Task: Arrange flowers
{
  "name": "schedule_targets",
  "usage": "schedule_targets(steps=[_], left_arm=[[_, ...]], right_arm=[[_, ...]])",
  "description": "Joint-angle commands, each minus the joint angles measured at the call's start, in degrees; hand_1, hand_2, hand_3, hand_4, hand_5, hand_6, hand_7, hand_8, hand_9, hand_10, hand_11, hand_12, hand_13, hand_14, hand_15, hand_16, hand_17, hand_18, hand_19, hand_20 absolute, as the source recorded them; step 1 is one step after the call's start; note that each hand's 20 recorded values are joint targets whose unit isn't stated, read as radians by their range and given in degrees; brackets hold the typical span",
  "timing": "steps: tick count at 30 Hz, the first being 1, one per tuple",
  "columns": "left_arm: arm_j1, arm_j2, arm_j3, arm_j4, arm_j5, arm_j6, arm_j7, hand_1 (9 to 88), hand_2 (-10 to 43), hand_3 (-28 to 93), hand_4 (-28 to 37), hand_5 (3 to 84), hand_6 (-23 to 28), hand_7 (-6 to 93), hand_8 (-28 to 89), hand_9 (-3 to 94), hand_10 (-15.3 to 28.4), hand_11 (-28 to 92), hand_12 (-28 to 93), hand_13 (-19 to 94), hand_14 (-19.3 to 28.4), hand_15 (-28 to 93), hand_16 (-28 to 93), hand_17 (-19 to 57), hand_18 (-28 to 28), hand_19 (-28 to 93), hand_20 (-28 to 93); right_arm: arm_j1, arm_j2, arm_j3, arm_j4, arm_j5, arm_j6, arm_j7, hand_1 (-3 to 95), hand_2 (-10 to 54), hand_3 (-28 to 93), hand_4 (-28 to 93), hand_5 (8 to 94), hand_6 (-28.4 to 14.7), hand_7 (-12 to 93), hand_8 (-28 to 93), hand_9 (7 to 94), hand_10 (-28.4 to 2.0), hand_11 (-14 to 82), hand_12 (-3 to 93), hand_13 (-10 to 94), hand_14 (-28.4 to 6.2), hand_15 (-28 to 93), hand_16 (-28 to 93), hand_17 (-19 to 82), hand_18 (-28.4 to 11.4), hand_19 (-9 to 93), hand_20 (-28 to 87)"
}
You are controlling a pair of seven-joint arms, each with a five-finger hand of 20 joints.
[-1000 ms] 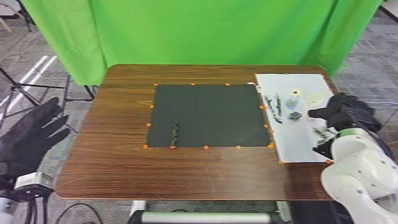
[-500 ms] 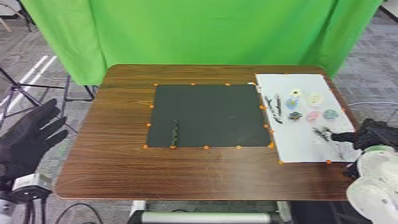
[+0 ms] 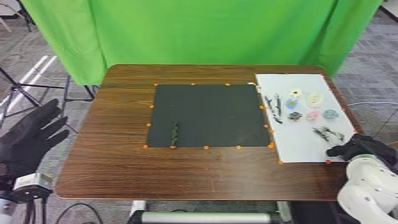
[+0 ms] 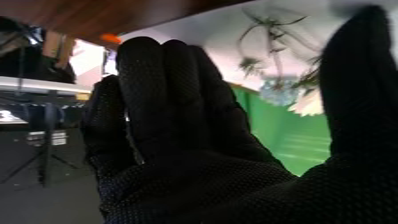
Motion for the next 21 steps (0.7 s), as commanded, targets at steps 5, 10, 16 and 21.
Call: schedule_targets(steps=[5, 10, 16, 21], left_arm=[[1.33, -0.62, -0.25, -0.37, -0.15, 0.27, -0.36, 22.3, -8.4, 69, -28.2, 23.4, 1.0, 18.0, -9, 18.5, 8.6, 9, 21, 14, 11.8, 12, 8, -11.3, 18.4, 34, 11], [1.95, -0.9, -0.83, -0.74, -0.11, 0.32, -0.18, 22.4, -7.9, 69, -28.2, 23.5, 1.0, 18.1, -9, 18.5, 8.6, 9, 21, 14, 11.9, 12, 8, -11.3, 18.4, 34, 11], [2.06, -0.74, -1.68, -1.05, -0.04, 0.28, -0.33, 22.4, -7.9, 69, -28.2, 23.6, 1.0, 18.1, -9, 18.6, 8.6, 9, 21, 15, 11.9, 12, 8, -11.3, 18.4, 34, 11], [2.01, -0.64, -1.78, -1.16, 0.05, 0.28, -0.41, 22.4, -7.8, 69, -28.2, 23.7, 1.1, 18.0, -9, 18.7, 8.6, 9, 20, 15, 11.9, 12, 8, -11.3, 18.4, 34, 11]], right_arm=[[-0.02, -1.65, -4.7, 4.38, -1.8, 6.94, -4.17, 43.5, -9.5, 76, -28, 61.3, -1.6, 49, 7, 67.0, -11.5, 52.8, 52.2, 65, -9.2, 75, 32, 23, -23.0, 79, 54], [-0.08, -1.98, -3.37, 3.38, 1.3, 5.77, -4.87, 47.1, -6.5, 82, -28, 64.5, -0.3, 53, 16, 72.1, -10.0, 53.9, 62.5, 68, -9.8, 80, 37, 25, -22.8, 81, 54], [0.1, -1.32, -1.66, 0.47, 1.65, 10.34, -5.1, 41.0, -6.6, 87, -20, 63.4, -1.3, 60, 19, 72.8, -11.0, 61.9, 62.1, 69, -10.7, 86, 38, 26, -23.0, 84, 56], [2.23, 0.23, -2.32, -2.31, -2.45, 17.8, -5.86, 35.7, -6.8, 91, -14, 64.5, -0.8, 61, 23, 74.6, -10.7, 65.2, 63.1, 71, -10.5, 88, 39, 28, -23.2, 87, 56]])
